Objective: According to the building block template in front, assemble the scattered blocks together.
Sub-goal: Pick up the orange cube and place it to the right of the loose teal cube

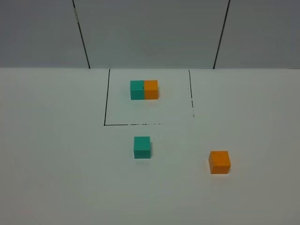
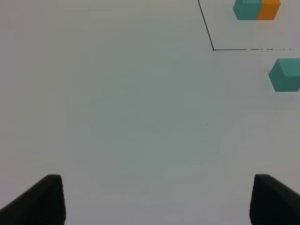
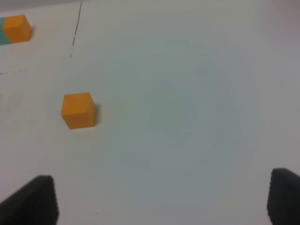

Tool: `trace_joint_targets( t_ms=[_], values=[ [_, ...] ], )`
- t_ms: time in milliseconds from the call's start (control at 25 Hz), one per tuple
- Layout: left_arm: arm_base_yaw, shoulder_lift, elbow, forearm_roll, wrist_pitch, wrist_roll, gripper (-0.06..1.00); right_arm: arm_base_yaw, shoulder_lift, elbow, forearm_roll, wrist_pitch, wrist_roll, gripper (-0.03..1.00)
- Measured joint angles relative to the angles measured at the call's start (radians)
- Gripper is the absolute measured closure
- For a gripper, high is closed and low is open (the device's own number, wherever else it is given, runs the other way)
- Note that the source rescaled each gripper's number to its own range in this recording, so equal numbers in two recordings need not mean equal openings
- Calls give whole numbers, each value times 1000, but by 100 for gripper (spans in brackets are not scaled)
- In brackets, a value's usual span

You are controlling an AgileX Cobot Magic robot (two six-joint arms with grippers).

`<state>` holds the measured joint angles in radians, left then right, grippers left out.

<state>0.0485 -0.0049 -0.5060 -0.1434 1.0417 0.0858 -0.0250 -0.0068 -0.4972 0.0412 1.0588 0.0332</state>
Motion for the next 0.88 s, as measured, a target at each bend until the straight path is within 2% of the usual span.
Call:
trace_joint_targets(
  t_ms=[880],
  values=[
    [0, 0, 0, -1, 0, 0, 27, 0, 0, 0, 0, 0, 0, 19]
  ],
)
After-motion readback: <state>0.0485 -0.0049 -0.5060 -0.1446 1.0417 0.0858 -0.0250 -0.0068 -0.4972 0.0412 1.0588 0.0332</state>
